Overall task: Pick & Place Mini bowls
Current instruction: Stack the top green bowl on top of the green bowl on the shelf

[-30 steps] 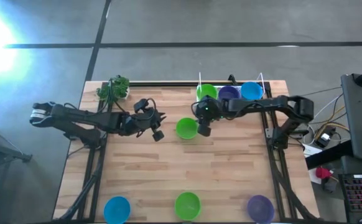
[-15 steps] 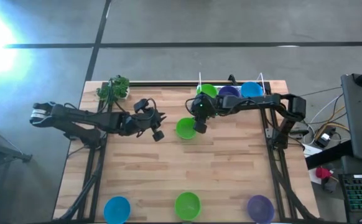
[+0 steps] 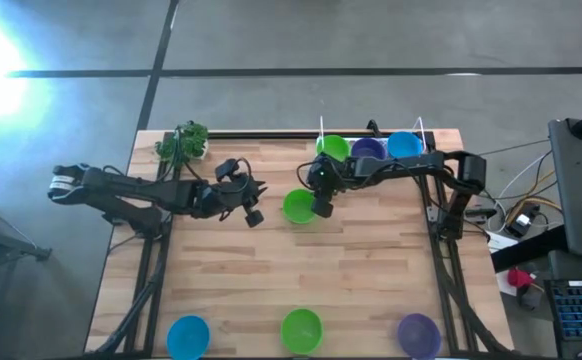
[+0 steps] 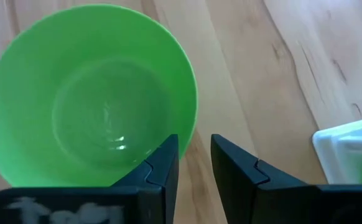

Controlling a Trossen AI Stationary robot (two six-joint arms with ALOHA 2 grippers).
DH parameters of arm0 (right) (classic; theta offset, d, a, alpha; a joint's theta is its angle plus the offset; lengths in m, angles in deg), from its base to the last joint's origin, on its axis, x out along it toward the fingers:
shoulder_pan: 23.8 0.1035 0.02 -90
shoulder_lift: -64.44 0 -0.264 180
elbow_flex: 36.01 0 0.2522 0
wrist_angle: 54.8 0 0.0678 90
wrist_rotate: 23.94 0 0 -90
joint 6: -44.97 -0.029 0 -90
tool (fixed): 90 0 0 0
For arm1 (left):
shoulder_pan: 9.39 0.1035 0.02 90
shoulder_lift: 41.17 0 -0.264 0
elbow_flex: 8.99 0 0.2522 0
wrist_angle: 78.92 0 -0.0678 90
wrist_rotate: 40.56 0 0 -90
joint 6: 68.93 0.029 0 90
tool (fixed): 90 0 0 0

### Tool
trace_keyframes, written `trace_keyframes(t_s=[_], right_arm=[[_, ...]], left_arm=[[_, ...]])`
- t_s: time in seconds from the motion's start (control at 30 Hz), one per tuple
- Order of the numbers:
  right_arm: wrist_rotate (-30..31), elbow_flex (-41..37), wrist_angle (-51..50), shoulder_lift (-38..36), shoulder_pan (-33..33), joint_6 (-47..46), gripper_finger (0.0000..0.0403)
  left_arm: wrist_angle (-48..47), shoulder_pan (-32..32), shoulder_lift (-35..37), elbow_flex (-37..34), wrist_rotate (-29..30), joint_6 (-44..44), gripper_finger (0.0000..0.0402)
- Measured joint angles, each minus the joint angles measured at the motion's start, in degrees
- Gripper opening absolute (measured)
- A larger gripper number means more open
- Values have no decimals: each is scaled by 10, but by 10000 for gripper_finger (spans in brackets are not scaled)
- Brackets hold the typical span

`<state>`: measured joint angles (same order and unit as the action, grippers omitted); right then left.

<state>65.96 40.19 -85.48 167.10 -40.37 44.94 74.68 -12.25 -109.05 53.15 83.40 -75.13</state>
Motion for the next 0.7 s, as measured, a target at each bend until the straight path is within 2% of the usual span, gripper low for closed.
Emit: trace_keyframes(t_s=[0.7], right_arm=[[-1,-15,25,4,1,-34,79]], left_arm=[[0,0,0,0,0,0,59]])
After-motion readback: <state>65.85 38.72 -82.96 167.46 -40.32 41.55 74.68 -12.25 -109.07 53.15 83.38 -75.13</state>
